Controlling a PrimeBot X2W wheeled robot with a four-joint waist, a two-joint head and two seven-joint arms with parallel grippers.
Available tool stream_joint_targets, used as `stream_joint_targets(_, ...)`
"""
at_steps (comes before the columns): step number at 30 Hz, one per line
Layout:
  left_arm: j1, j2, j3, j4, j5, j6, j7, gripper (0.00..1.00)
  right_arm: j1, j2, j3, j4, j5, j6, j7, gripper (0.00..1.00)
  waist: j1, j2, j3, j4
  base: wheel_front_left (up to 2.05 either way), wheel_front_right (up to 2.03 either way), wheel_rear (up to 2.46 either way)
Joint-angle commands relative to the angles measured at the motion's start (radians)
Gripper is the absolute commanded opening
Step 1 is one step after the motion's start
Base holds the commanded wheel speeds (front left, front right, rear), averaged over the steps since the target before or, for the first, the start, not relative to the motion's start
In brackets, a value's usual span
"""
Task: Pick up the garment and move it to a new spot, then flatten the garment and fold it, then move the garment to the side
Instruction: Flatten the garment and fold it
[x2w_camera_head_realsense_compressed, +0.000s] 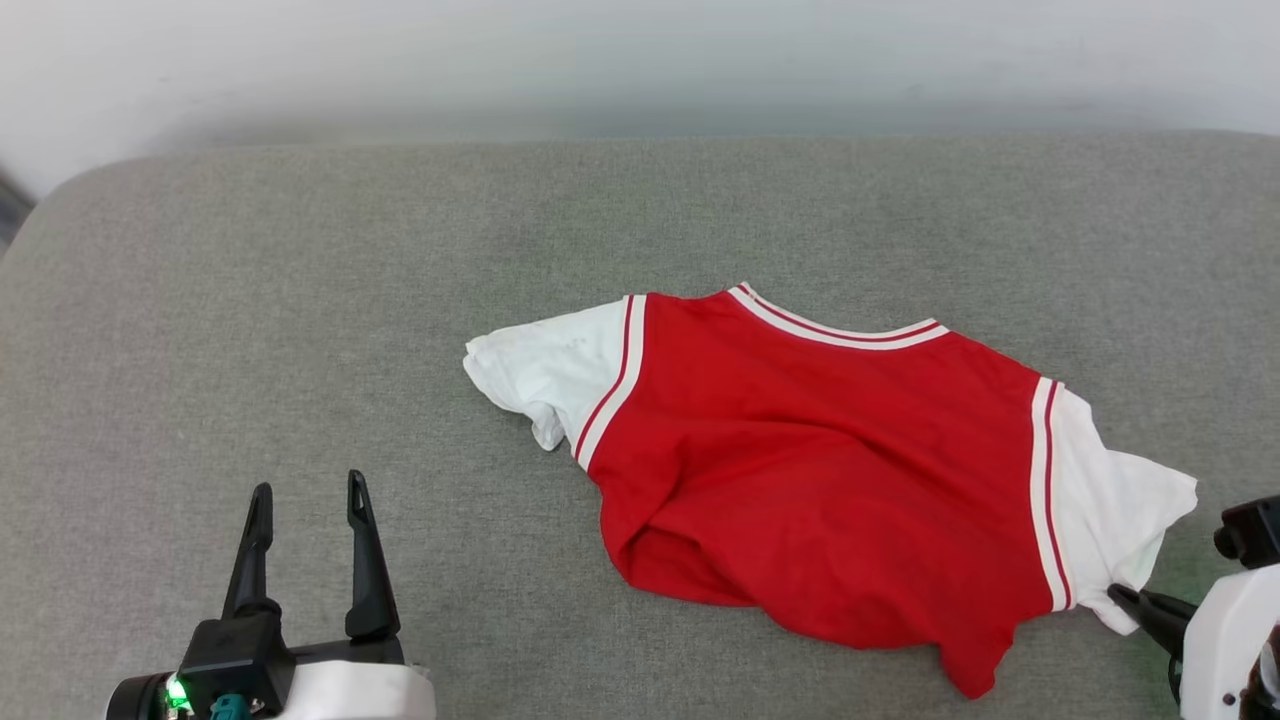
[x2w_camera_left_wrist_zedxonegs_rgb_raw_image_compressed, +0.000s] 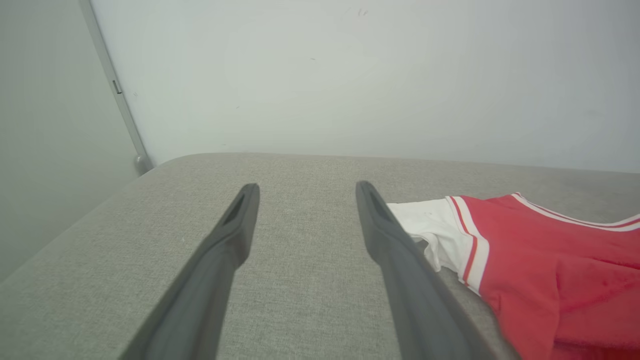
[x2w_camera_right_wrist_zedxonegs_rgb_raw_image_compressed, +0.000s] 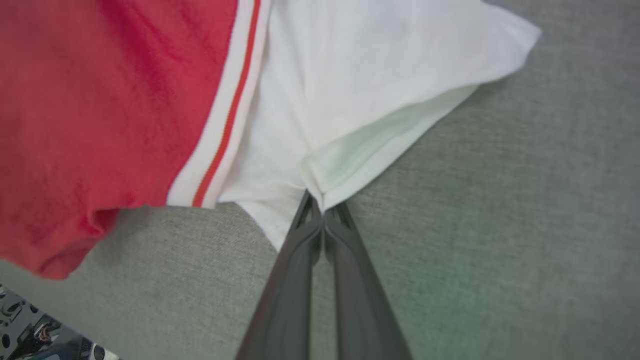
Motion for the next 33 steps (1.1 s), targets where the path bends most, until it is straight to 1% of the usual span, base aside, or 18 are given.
stream_joint_targets(1,0.011,-0.001,0.007,0.004,0.005,-0.004,-0.003,1.00,0.042,0.022,-0.001,0.018,-0.010,-0.001,-0.014,0.43,0.0001,0.0000,-0.011,-0.006,0.00,0.00,0.00)
stream_joint_targets(2,0.014,-0.001,0.010,0.007,0.008,-0.007,-0.003,1.00,0.045,0.027,-0.017,0.021,-0.020,-0.001,-0.040,1.00,0.0001,0.0000,-0.018,-0.009,0.00,0.00,0.00)
stream_joint_targets(6,-0.003,0.009,0.025,0.021,0.025,-0.028,-0.003,1.00,0.044,0.034,-0.099,0.033,-0.086,-0.001,-0.160,1.00,0.0001,0.0000,-0.042,-0.019,0.00,0.00,0.00)
stream_joint_targets(8,-0.024,0.023,0.035,0.033,0.029,-0.044,-0.003,1.00,0.043,0.042,-0.159,0.057,-0.134,-0.001,-0.229,1.00,0.0001,0.0000,-0.050,-0.022,0.00,0.00,0.00)
stream_joint_targets(11,-0.062,0.041,0.060,0.034,0.016,-0.069,-0.003,1.00,0.036,0.075,-0.279,0.083,-0.216,-0.001,-0.324,1.00,0.0001,0.0000,-0.058,-0.032,0.00,0.00,0.00)
stream_joint_targets(13,-0.097,0.061,0.076,0.048,0.012,-0.087,-0.003,1.00,0.029,0.101,-0.379,0.091,-0.297,-0.001,-0.356,1.00,0.0001,0.0000,-0.057,-0.040,0.00,0.00,0.00)
stream_joint_targets(15,-0.139,0.087,0.082,0.077,0.018,-0.108,-0.003,1.00,0.043,0.146,-0.491,0.070,-0.393,-0.001,-0.366,1.00,0.0001,0.0000,-0.055,-0.046,0.00,0.00,0.00)
stream_joint_targets(17,-0.181,0.113,0.086,0.108,0.021,-0.124,-0.002,1.00,0.064,0.207,-0.651,0.002,-0.516,-0.001,-0.368,1.00,0.0001,0.0000,-0.048,-0.053,0.00,0.00,0.00)
stream_joint_targets(20,-0.260,0.155,0.095,0.168,0.015,-0.149,-0.001,1.00,0.157,0.344,-0.864,-0.165,-0.710,-0.001,-0.368,1.00,0.0001,0.0000,-0.036,-0.062,0.00,0.00,0.00)
stream_joint_targets(23,-0.336,0.192,0.088,0.209,0.013,-0.177,0.029,1.00,0.249,0.486,-1.001,-0.355,-0.877,-0.001,-0.368,1.00,0.0001,0.0000,-0.022,-0.067,0.00,0.00,0.00)
stream_joint_targets(26,-0.419,0.229,0.077,0.233,0.005,-0.204,0.080,1.00,0.325,0.597,-1.057,-0.501,-0.981,-0.001,-0.368,1.00,0.0001,0.0000,-0.005,-0.068,0.00,0.00,0.00)
stream_joint_targets(28,-0.477,0.249,0.064,0.246,-0.004,-0.223,0.122,1.00,0.360,0.646,-1.073,-0.568,-1.016,-0.001,-0.368,1.00,0.0001,0.0000,0.007,-0.068,0.00,0.00,0.00)
stream_joint_targets(30,-0.542,0.277,0.039,0.263,-0.010,-0.239,0.172,1.00,0.382,0.681,-1.077,-0.616,-1.042,-0.001,-0.368,1.00,0.0001,0.0000,0.020,-0.069,0.00,0.00,0.00)
stream_joint_targets(33,-0.648,0.315,-0.008,0.299,-0.033,-0.259,0.259,1.00,0.399,0.710,-1.070,-0.658,-1.056,-0.001,-0.368,1.00,0.0001,0.0000,0.042,-0.071,0.00,0.00,0.00)
